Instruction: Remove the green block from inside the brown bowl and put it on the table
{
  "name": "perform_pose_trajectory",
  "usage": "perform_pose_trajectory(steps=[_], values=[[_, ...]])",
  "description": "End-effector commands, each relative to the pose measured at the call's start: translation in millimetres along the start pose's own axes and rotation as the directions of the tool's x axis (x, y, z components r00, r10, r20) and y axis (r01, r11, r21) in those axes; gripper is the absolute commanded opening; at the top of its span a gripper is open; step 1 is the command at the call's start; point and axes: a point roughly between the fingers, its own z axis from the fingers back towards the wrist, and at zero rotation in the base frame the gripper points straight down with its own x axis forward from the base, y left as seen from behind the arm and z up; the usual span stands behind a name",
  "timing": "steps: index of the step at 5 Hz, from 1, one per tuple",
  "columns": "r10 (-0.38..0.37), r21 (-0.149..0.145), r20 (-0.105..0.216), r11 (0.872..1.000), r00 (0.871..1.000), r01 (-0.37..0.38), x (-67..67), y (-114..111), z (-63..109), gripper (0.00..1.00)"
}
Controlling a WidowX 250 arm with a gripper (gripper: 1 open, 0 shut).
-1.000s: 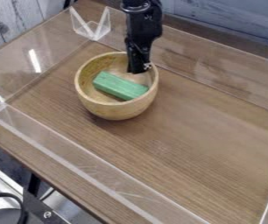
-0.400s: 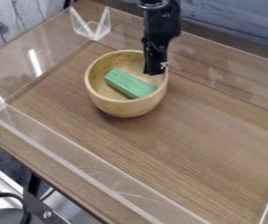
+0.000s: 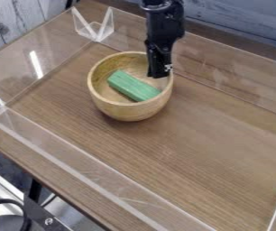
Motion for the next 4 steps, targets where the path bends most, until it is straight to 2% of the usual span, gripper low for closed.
perform_pose_trajectory(steps=[1,3,4], values=[[-0.010,0.030,0.031,0.999,0.999,0.009,7.5,2.7,9.4,0.00],[0.034,-0.007,0.037,0.999,0.999,-0.034,0.2,1.0,7.3,0.00],[0.067,-0.019,0.041,0.998,0.997,-0.066,-6.3,0.3,12.5,1.00]])
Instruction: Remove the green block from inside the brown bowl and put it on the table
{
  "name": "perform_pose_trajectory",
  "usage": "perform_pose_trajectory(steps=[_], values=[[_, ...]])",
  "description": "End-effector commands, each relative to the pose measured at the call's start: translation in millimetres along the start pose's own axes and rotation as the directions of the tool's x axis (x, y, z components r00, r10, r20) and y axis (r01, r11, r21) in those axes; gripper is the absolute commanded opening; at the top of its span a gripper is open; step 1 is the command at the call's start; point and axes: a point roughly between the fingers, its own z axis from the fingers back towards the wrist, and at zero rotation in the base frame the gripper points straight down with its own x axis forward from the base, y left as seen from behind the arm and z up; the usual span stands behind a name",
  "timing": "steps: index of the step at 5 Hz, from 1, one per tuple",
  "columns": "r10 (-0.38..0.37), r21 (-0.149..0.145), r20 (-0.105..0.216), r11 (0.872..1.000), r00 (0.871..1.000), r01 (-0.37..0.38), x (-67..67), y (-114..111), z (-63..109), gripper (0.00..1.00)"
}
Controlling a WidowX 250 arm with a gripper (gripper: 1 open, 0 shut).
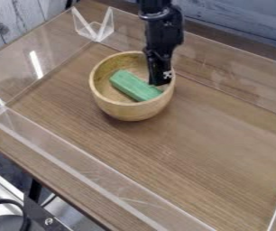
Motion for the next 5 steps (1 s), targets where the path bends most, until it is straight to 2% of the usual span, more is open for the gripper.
perform_pose_trajectory(steps=[1,3,5], values=[[-0.002,0.022,0.025,1.000,1.000,0.001,-6.5,8.0,20.6,0.00],[0.001,-0.033,-0.013,0.999,1.000,-0.001,-25.7,15.4,19.1,0.00],[0.006,-0.087,0.001,0.996,1.000,-0.006,-37.1,27.3,7.0,0.00]])
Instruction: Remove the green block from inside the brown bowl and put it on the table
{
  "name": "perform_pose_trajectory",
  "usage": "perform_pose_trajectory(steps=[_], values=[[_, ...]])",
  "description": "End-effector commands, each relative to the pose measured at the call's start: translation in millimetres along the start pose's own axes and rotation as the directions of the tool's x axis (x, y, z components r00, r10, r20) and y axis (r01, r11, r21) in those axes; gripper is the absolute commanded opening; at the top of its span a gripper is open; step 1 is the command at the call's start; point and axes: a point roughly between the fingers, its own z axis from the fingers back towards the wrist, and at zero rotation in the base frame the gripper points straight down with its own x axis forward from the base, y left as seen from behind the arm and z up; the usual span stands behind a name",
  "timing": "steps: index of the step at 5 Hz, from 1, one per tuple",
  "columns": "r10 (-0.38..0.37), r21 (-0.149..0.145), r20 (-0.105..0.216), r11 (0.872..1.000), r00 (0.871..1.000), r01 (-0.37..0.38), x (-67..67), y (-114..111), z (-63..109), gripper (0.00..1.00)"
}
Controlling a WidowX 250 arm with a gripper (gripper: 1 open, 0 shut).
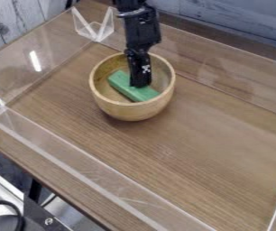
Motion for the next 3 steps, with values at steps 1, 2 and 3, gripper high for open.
perform_pose_trajectory(steps=[1,2,3], values=[[0.006,0.017,0.008,1.000,1.000,-0.006,-5.4,11.3,2.4,0.00],[0.017,0.011,0.004,1.000,1.000,-0.017,-9.7,17.0,-2.5,0.00],[0.002,0.002,-0.018,1.000,1.000,-0.002,-14.7,17.8,-0.4,0.00]])
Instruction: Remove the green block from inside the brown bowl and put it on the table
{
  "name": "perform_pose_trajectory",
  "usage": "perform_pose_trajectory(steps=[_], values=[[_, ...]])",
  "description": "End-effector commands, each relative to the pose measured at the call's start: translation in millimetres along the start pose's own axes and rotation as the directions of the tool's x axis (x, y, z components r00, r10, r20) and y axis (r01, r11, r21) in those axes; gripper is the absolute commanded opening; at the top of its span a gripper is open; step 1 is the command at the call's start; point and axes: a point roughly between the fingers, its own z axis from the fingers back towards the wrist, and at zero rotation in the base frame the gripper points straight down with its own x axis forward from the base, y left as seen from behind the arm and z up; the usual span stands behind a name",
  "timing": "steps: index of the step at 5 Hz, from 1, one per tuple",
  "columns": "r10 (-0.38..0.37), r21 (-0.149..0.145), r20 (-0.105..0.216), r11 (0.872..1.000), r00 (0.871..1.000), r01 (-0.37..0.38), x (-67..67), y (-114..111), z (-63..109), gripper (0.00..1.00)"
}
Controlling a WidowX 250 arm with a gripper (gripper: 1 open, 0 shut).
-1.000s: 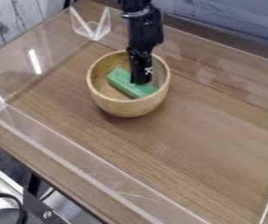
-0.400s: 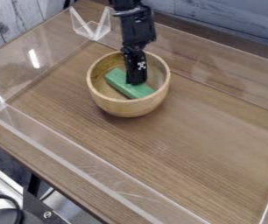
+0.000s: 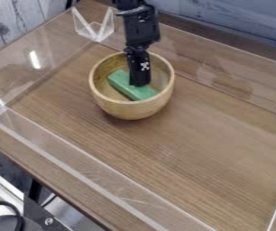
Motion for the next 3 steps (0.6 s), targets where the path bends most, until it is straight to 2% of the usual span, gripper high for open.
perform_pose_trajectory(steps=[1,2,3], values=[[0.004,0.005,-0.025,1.000,1.000,-0.004,-17.9,10.7,3.2,0.00],[0.021,-0.001,-0.032,1.000,0.999,-0.021,-17.7,12.6,0.4,0.00],[0.039,-0.007,-0.041,0.999,0.998,-0.039,-17.3,14.7,-3.0,1.00]])
